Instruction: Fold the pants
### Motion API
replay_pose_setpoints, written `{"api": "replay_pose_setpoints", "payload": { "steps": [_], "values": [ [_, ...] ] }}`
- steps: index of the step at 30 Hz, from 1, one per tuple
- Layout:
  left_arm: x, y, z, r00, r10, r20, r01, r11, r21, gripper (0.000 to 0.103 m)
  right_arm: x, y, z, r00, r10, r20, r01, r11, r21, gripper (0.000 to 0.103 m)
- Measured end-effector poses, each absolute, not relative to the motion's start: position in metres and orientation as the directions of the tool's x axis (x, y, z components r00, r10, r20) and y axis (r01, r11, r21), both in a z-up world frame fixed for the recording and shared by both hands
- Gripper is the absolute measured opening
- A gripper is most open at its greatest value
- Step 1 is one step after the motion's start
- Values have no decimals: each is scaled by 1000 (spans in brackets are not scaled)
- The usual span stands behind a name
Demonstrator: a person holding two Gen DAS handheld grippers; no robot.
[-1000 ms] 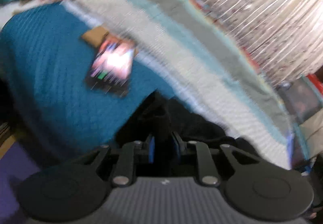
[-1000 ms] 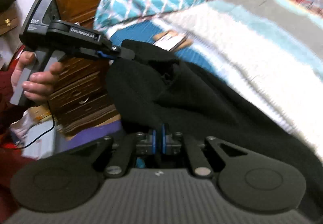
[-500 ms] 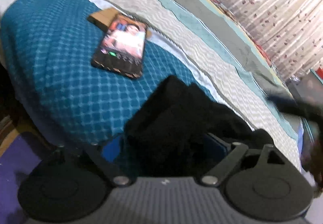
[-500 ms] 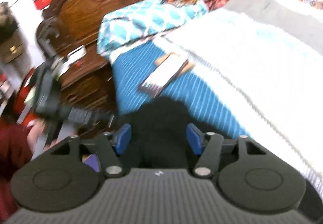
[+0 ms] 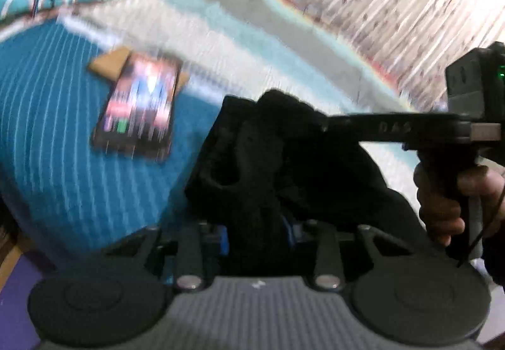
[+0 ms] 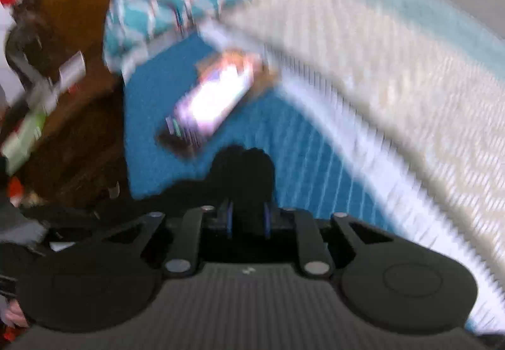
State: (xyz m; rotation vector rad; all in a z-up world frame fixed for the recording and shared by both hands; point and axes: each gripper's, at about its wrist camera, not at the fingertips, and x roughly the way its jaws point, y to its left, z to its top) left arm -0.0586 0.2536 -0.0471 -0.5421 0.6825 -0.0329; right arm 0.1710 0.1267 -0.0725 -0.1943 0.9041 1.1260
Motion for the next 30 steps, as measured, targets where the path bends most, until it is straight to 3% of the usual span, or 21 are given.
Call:
{"api": "replay_pose_setpoints", "payload": {
  "steps": [2, 5, 9, 10, 11, 13, 18, 22, 27, 30],
  "values": [
    [-45, 257, -39, 804, -168, -570, -158, 864, -478, 28, 174, 129, -43, 175, 727, -664, -859, 442, 257, 20],
    [-16, 255, -43, 786, -89, -612, -217, 888, -406, 28, 184, 138, -32, 254, 716, -650, -872, 461, 167, 20],
    [8, 252, -70, 691, -53, -721, -272, 905, -328, 36, 203, 159, -75, 328, 606, -725, -823, 560, 96, 36],
    [1, 254, -69, 702, -58, -710, -258, 908, -329, 37, 205, 159, -86, 335, 574, -747, -804, 588, 90, 36],
    [-6, 254, -64, 712, -61, -700, -245, 912, -329, 45, 206, 153, -89, 342, 562, -753, -788, 609, 96, 39],
    [-22, 258, -53, 736, -63, -674, -234, 910, -342, 50, 210, 127, -81, 340, 613, -714, -767, 619, 167, 41],
    [-53, 278, -11, 839, -120, -531, -168, 870, -463, 50, 228, 18, -32, 467, 697, -544, -640, 691, 335, 41],
    [-21, 255, 15, 860, -169, -482, -63, 902, -427, 49, 220, -61, -25, 558, 639, -529, -521, 766, 376, 42],
    [45, 200, -4, 774, -282, -567, 60, 924, -377, 46, 184, -92, -52, 536, 610, -584, -486, 788, 377, 42],
    [78, 171, -32, 711, -222, -667, 38, 960, -278, 43, 173, -89, -81, 461, 609, -646, -465, 786, 408, 42]
  ]
}}
